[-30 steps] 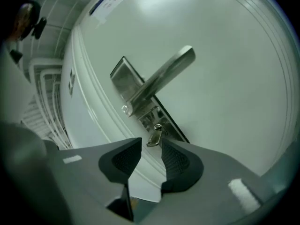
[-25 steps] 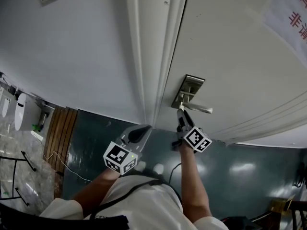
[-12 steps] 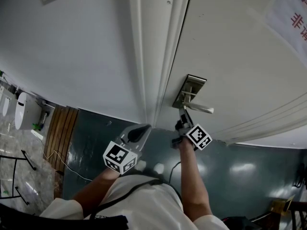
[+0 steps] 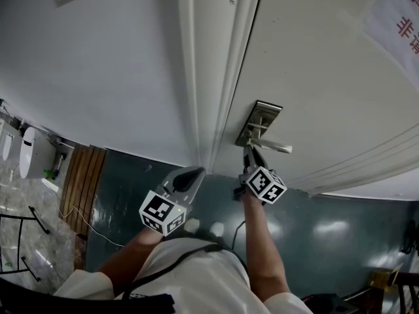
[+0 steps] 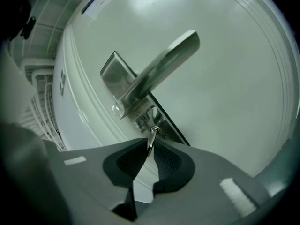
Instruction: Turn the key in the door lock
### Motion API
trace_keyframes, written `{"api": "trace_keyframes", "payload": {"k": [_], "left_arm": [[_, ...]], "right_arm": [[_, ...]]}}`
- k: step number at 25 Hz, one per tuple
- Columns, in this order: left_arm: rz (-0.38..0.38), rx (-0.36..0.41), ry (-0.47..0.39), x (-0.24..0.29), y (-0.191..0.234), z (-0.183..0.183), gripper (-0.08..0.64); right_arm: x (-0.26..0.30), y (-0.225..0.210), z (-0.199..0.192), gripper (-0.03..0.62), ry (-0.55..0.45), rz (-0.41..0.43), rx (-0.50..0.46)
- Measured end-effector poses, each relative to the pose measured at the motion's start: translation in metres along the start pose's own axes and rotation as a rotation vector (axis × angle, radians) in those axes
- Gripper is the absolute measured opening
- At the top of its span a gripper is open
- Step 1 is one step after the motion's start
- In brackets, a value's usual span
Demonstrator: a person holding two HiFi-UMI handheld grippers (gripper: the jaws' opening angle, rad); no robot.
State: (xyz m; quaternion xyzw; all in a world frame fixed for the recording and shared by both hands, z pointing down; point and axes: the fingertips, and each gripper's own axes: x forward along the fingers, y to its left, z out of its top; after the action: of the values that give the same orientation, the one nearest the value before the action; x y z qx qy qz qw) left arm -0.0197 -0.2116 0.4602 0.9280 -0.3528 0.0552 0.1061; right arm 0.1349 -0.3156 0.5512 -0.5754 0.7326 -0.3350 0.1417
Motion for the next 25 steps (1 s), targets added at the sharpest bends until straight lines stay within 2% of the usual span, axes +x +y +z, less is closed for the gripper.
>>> {"api": "trace_keyframes", "payload": {"k": [9, 25], "left_arm": [[-0.005, 0.001, -0.003, -0.0036, 0.0018, 0.0003, 0.006], [-0.042, 0.004, 0.003, -0.0050, -0.0059, -0.0017, 0.006]], "right_arm": [[0.0007, -0.0004, -0.0032, 0.055, 0.055, -0.119, -0.274], [0.0015, 0.0011, -0.0042, 0.057, 0.099, -0.232, -0.556]]}}
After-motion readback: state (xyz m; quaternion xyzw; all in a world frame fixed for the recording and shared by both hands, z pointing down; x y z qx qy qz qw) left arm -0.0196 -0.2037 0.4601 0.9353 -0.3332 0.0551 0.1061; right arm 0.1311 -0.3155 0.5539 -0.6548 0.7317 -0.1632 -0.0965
